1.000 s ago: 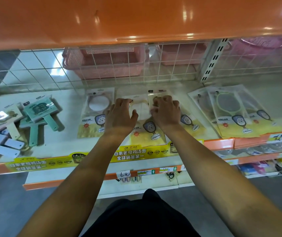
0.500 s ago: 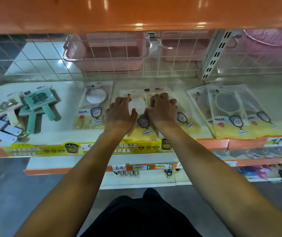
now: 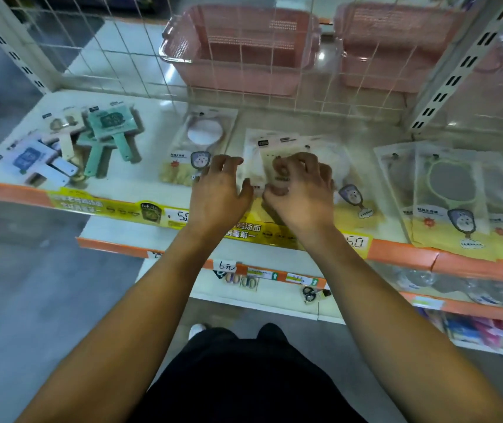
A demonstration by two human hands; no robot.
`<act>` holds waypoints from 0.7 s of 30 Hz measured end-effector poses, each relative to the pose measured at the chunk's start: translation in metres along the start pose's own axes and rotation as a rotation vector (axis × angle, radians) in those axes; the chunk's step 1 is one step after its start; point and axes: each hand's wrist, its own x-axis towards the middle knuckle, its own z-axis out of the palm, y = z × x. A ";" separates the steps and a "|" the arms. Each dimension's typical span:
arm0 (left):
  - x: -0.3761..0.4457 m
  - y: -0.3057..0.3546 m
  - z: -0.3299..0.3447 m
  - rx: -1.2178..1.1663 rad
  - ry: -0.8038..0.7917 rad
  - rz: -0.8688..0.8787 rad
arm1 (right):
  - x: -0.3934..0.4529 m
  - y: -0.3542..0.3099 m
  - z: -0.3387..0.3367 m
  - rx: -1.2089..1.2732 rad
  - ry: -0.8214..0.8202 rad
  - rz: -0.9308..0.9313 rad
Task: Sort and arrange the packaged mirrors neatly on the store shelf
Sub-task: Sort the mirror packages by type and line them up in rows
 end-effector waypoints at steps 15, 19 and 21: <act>-0.023 -0.156 -0.087 0.063 0.214 -0.194 | 0.016 -0.171 0.073 0.093 -0.076 -0.249; -0.026 -0.217 -0.112 0.035 0.217 -0.217 | 0.017 -0.229 0.107 0.052 -0.100 -0.253; -0.025 -0.247 -0.124 0.026 0.226 -0.235 | 0.019 -0.254 0.122 0.036 -0.092 -0.268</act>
